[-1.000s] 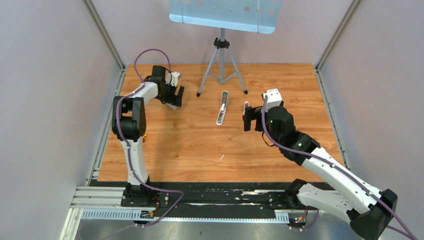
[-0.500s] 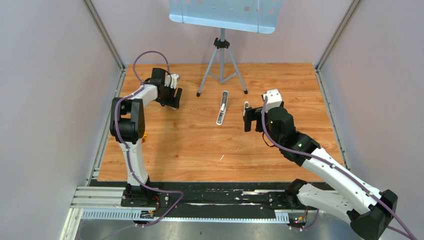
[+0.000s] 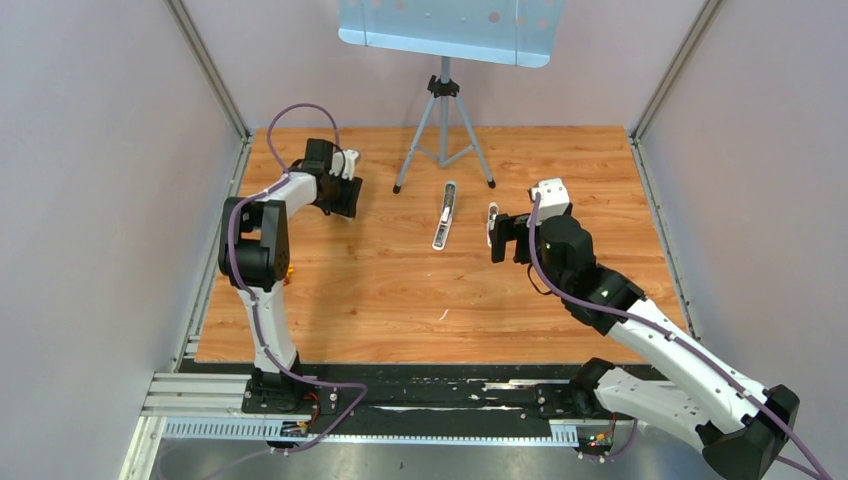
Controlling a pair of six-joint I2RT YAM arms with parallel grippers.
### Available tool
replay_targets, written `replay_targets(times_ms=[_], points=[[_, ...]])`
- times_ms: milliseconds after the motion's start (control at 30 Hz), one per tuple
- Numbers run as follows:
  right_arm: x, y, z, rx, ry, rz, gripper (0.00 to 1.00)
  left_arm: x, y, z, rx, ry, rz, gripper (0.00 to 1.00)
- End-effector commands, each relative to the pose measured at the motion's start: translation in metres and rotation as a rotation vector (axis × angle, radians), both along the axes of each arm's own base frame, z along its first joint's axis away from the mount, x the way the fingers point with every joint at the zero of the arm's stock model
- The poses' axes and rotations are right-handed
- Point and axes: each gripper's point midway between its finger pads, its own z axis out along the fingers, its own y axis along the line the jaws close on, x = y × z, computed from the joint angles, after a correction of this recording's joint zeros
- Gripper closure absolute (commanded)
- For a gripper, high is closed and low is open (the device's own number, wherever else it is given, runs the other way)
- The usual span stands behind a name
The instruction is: Load the staples into the stapler
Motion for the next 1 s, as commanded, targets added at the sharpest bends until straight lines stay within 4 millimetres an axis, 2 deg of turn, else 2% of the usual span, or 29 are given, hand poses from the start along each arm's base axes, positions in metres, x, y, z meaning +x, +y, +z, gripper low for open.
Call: replay_targets(times_ms=[0, 100, 233, 467, 600, 633, 800, 967], points=[[-0.005, -0.001, -0.002, 0.014, 0.013, -0.001, 0.00, -0.007, -0.014, 0.022, -0.002, -0.025, 0.006, 0.43], [-0.009, 0.001, -0.005, 0.037, 0.031, 0.008, 0.00, -0.016, -0.028, 0.031, -0.031, -0.024, 0.021, 0.44], [-0.017, 0.003, -0.011, 0.078, 0.062, 0.023, 0.00, -0.038, -0.048, 0.040, -0.059, -0.035, 0.068, 0.44], [-0.038, 0.000, -0.033, 0.158, 0.126, 0.040, 0.00, -0.107, -0.094, 0.037, -0.049, -0.010, 0.078, 0.43], [-0.047, -0.009, -0.040, 0.161, 0.135, 0.022, 0.00, -0.152, -0.134, 0.030, -0.111, -0.002, 0.027, 0.43], [-0.048, -0.012, -0.041, 0.159, 0.134, 0.017, 0.00, -0.168, -0.145, 0.024, -0.122, 0.011, 0.002, 0.43], [-0.055, -0.020, -0.048, 0.157, 0.146, -0.001, 0.00, -0.213, -0.196, 0.025, -0.137, -0.023, -0.109, 0.42], [-0.062, -0.023, -0.056, 0.159, 0.176, -0.005, 0.00, -0.244, -0.228, 0.023, -0.160, -0.040, -0.132, 0.42]])
